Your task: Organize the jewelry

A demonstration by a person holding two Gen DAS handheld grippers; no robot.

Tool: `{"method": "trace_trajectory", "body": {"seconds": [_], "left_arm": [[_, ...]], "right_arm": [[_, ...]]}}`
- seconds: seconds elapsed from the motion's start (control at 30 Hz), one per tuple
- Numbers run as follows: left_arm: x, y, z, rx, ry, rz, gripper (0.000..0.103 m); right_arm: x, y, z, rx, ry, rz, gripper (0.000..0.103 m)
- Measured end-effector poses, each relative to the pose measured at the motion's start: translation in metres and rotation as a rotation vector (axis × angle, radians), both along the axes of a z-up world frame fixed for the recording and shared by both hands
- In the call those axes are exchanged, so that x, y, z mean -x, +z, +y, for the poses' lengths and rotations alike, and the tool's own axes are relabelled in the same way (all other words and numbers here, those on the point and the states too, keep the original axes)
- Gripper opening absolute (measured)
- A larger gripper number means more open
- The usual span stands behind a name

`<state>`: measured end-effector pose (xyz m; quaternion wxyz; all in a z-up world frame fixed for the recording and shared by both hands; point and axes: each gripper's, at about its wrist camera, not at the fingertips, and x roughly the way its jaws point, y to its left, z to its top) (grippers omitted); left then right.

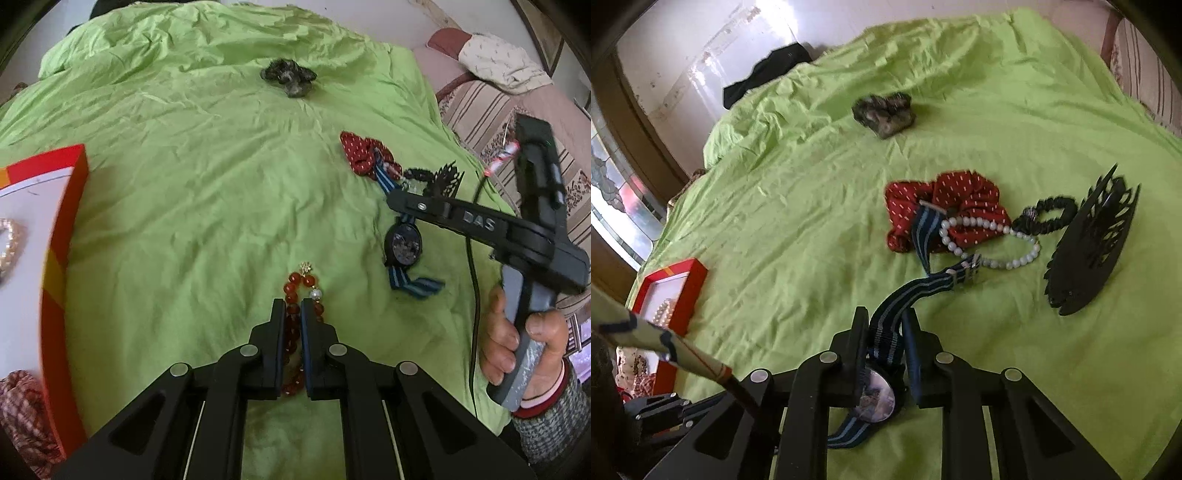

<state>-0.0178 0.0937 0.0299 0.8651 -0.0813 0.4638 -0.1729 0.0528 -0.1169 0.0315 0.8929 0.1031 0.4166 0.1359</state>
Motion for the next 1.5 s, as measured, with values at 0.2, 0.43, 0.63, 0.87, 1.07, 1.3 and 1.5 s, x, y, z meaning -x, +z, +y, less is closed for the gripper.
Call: {"method": "trace_trajectory", "body": {"seconds": [0.2,0.43,0.63,0.87,1.07,1.3,1.5], "left_arm": [[0.014,0.039,0.023,0.079,0.037,-0.081,0.007],[0.039,0.085,0.055,0.113,0.093,-0.204,0.007],[0.057,0.105,0.091,0.128,0.16,-0.27,0.007],[0.072,0.123,0.129,0.165,0.229,-0.317,0.007],[0.08,0.15,0.164,0.17,0.302,-0.37,0.007],[0.068,0.158,0.221,0.13,0.402,-0.359,0.007],[0.04,0.136,0.262,0.052,0.474,-0.299,0.007]], "right_arm": [[0.03,0.03,0.008,0.018,0.006,-0.09,0.02],[0.054,0.065,0.019,-0.004,0.029,-0.142,0.02],[0.068,0.089,0.038,0.003,0.074,-0.162,0.02],[0.078,0.115,0.058,0.002,0.115,-0.178,0.02],[0.085,0.143,0.09,0.015,0.177,-0.215,0.02],[0.089,0.162,0.147,0.024,0.269,-0.24,0.02],[0.091,0.161,0.207,0.032,0.373,-0.23,0.02]]}}
